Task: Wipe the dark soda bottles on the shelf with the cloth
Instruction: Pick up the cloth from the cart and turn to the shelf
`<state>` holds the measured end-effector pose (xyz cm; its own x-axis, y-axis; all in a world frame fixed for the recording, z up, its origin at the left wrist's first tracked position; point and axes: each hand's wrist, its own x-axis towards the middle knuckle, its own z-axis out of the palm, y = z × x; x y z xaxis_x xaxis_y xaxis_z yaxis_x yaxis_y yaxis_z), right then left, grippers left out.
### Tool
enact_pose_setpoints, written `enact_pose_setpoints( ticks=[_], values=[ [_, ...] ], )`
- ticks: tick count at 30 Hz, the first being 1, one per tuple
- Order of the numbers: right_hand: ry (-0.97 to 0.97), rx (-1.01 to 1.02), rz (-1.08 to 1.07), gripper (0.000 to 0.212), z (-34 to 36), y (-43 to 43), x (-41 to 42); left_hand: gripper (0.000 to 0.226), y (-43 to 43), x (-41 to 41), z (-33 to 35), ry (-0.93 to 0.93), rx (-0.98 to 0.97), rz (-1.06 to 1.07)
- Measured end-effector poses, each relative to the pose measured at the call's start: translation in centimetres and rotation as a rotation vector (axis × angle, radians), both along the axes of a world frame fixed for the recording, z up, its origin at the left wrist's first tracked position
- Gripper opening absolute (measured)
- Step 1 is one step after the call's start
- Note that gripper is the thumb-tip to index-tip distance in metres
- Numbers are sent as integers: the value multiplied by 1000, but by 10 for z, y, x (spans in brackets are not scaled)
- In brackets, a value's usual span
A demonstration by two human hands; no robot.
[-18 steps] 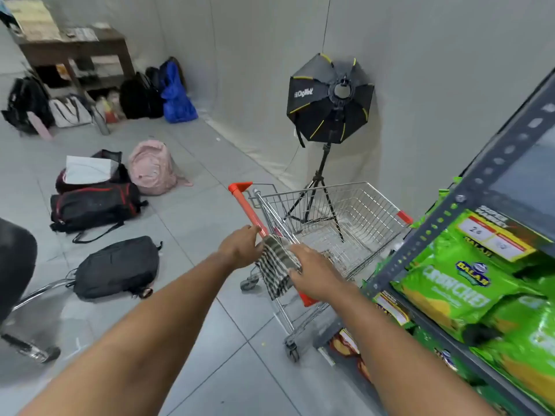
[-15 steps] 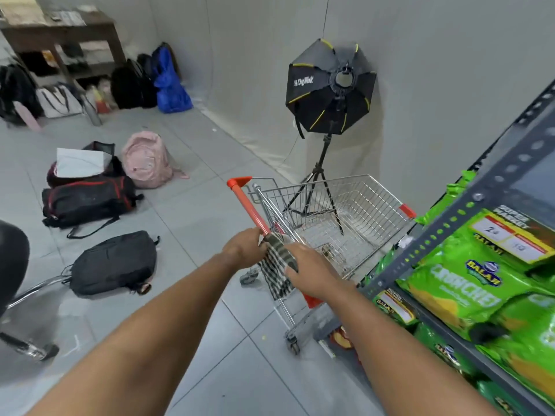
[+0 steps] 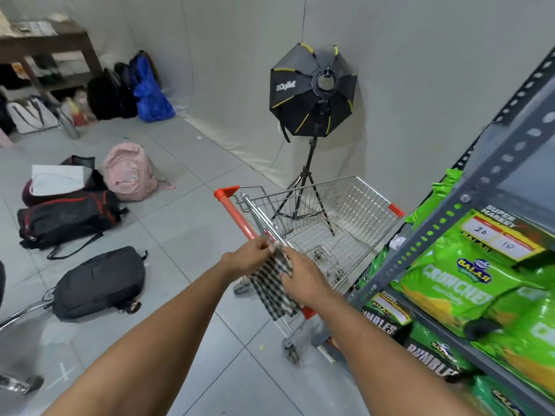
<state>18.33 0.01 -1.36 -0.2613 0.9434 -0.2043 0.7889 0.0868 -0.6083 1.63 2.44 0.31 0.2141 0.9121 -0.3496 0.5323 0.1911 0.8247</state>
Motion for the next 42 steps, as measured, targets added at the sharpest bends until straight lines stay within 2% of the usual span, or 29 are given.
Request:
enact_pose_setpoints(
  ticks=[4,6,9,12,14,16,18,19,22,27,30,33,39,42],
  values=[
    [128,76,-104,63,25,-9,27,49,-2,15,20,-69,90,-81],
    [139,128,-133,75,41,-15,49,37,-4,28,40,-88,127,-163],
    [119,245,-94,89,69,-27,87,9,-9,56,77,-123,209,-321],
    [-27,401,-49,87,100,-38,129,21,-11,93,109,-105,315,-499],
    [-114,502,-63,80,121,-48,159,26,-12,127,126,-103,387,-585],
    [-144,502,-124,61,140,-61,183,28,-15,157,140,-80,500,-630],
    [-89,443,-281,37,151,-74,203,30,-20,185,150,-107,593,-654],
    [-34,420,-377,31,157,-81,213,32,-23,199,153,-148,612,-659],
    [153,472,-643,30,165,-101,238,33,-32,238,161,-219,633,-599],
    [538,716,-1101,25,176,-146,260,22,-54,299,167,-437,469,-516],
    [674,888,-1210,18,186,-172,265,13,-78,333,173,-508,373,-490],
    [589,924,-1078,20,193,-197,278,8,-103,367,185,-609,250,-506],
    [164,1042,-811,68,199,-229,326,15,-139,414,216,-866,-36,-484],
    [29,1151,-764,77,200,-239,361,12,-152,433,232,-889,-64,-556]
  ],
)
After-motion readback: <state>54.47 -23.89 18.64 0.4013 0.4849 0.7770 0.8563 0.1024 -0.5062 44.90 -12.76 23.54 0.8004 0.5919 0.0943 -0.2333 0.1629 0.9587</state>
